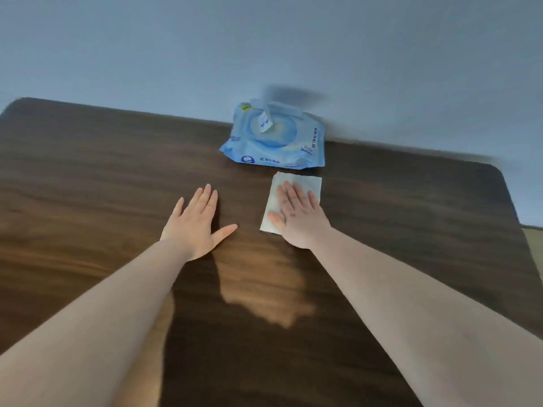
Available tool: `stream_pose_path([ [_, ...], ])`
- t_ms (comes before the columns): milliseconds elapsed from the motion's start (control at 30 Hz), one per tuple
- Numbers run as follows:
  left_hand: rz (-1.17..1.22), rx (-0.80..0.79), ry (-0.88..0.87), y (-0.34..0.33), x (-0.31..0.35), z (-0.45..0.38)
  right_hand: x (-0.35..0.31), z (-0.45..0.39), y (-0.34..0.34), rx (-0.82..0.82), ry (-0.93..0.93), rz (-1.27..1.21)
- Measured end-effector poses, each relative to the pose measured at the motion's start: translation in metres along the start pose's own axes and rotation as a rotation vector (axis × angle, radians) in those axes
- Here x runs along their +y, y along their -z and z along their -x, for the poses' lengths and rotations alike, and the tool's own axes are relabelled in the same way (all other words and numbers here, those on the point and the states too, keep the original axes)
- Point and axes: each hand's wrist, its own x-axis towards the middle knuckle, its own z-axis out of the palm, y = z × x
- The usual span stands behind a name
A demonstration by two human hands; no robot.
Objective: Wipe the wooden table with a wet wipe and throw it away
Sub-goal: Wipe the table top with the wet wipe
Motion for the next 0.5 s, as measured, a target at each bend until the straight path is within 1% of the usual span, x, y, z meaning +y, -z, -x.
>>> stream_pose_path([
  [100,0.010,-0.019,0.184,-0.006,-0.069,0.024,-0.061,-0.032,-0.001,-0.009,0.092,0.030],
  [200,-0.004,-0.074,0.330,-0.016,-0.125,0.052,-0.114,-0.059,-0.004,-0.010,0.163,0.048],
  [367,0.015,-0.100,0.500,-0.021,-0.193,0.082,-0.193,-0.098,-0.006,0.025,0.242,0.088],
  [500,0.095,-0.110,0.566,-0.026,-0.240,0.088,-0.264,-0.122,-0.007,0.015,0.315,0.138],
])
